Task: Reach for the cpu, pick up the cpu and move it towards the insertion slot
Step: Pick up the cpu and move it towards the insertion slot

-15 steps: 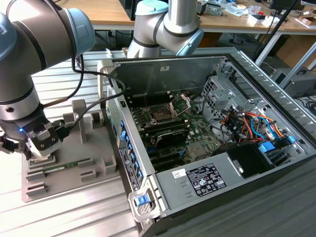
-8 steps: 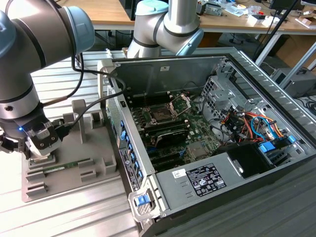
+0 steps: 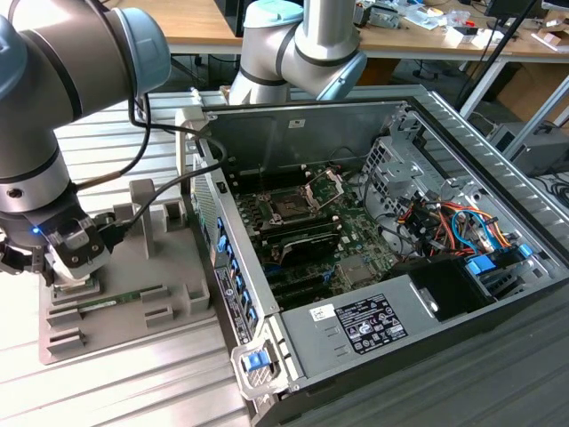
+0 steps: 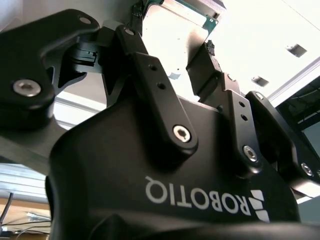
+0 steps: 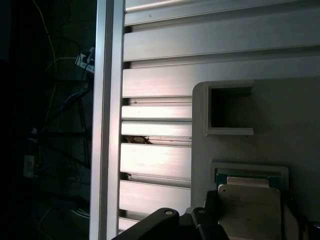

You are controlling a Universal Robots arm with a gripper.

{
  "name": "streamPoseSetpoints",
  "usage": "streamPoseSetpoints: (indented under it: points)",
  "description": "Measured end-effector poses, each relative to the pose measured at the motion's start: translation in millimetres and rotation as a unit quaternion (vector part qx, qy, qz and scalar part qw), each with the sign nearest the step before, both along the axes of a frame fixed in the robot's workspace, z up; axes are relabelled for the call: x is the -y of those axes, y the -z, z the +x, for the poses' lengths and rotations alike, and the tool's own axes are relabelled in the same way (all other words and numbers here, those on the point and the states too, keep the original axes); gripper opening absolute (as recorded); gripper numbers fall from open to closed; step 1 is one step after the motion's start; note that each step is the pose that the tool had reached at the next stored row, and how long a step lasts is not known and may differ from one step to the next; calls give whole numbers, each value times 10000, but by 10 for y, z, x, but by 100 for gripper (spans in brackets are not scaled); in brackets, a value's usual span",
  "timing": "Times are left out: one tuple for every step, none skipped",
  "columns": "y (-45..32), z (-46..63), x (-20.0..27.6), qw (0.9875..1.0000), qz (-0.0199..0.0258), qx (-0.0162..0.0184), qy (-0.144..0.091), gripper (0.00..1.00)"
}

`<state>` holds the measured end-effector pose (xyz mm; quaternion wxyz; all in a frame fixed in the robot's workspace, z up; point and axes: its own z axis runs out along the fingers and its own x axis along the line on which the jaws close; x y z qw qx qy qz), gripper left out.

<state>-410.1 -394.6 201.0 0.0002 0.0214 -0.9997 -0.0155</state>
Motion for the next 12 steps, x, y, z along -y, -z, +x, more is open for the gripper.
streamPoseSetpoints:
  points:
    - [-3,0,0,10000,0,-1,0,55]
    - [-6,0,0,10000,0,0,0,55]
    - [-8,0,0,10000,0,0,0,55]
    - [-12,0,0,10000,-1,-1,0,55]
    - [-16,-1,0,10000,-1,-1,0,55]
    - [-20,0,0,10000,-1,-1,0,55]
    - [-23,0,0,10000,0,-1,0,55]
    - [-29,0,0,10000,0,-1,0,55]
    - [-34,0,0,10000,-1,-1,0,55]
    - [-39,0,0,10000,0,-1,0,55]
    - [-44,0,0,10000,0,0,0,55]
    - [-51,0,0,10000,0,0,0,55]
